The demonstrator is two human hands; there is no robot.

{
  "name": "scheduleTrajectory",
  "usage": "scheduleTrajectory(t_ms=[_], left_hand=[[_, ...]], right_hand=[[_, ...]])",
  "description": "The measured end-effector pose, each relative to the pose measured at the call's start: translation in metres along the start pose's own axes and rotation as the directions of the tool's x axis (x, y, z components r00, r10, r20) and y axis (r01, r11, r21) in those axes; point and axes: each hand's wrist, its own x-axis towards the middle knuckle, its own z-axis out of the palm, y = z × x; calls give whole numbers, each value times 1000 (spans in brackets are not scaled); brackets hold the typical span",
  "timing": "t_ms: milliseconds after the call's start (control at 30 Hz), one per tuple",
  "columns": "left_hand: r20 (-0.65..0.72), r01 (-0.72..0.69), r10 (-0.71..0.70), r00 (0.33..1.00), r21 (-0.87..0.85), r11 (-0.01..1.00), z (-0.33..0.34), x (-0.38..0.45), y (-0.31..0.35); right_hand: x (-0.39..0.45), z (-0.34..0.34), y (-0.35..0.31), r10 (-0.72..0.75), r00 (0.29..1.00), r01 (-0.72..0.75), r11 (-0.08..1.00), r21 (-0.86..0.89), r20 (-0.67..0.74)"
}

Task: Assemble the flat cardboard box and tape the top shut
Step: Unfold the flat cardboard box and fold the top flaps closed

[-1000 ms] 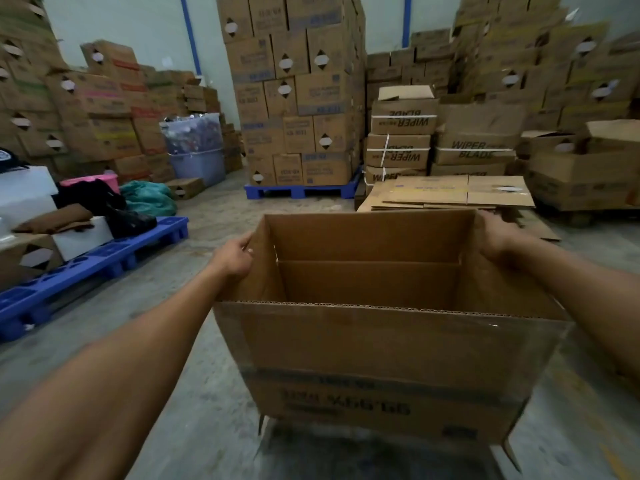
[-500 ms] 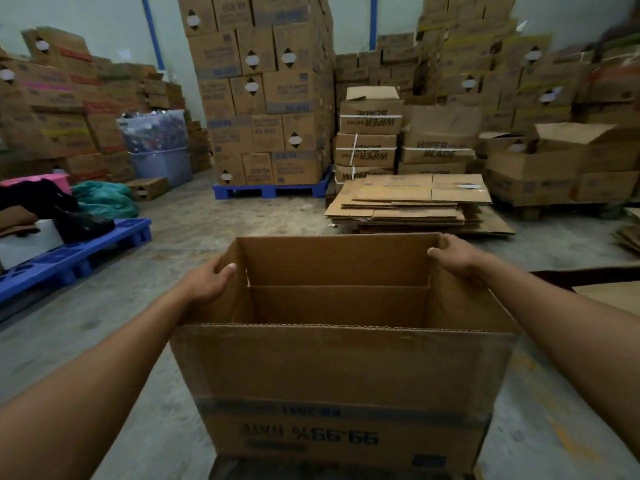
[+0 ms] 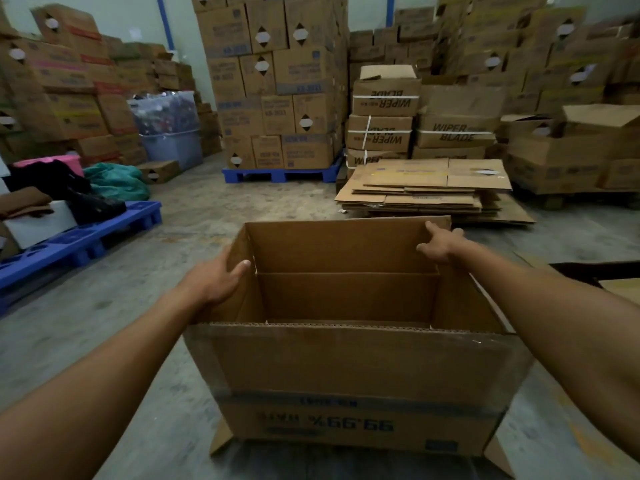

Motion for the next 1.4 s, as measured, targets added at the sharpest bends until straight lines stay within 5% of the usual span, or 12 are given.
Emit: scheduleTrajectory(t_ms=[267, 467, 600, 733, 900, 1167, 1300, 1400], left_hand=[[225, 72, -54, 973, -71, 995, 83, -40, -14], [173, 58, -25, 985, -188, 980, 121, -32, 6], [415, -56, 98, 905, -112, 992, 153, -38, 34], [623, -205, 67, 780, 152, 967, 189, -58, 31], [582, -287, 85, 809, 264, 921, 193, -68, -12], [547, -190, 143, 825, 30, 981, 185, -76, -39], [350, -108, 126, 928, -71, 992, 172, -72, -35], [396, -17, -18, 918, 85, 996, 171, -73, -47]], right_hand=[[3, 75, 8, -96, 965, -15, 908, 419, 243], [-13, 139, 64, -107, 950, 41, 975, 220, 294], [-18, 155, 82, -40, 918, 0, 995, 100, 396], [-19, 184, 114, 76, 930, -28, 990, -135, 361], [-57, 172, 109, 127, 961, -70, 972, -226, 247], [-67, 171, 108, 214, 954, -159, 955, -251, 211], [-87, 157, 103, 248, 889, -118, 936, -333, 384], [-102, 139, 97, 318, 757, -116, 925, -361, 570]])
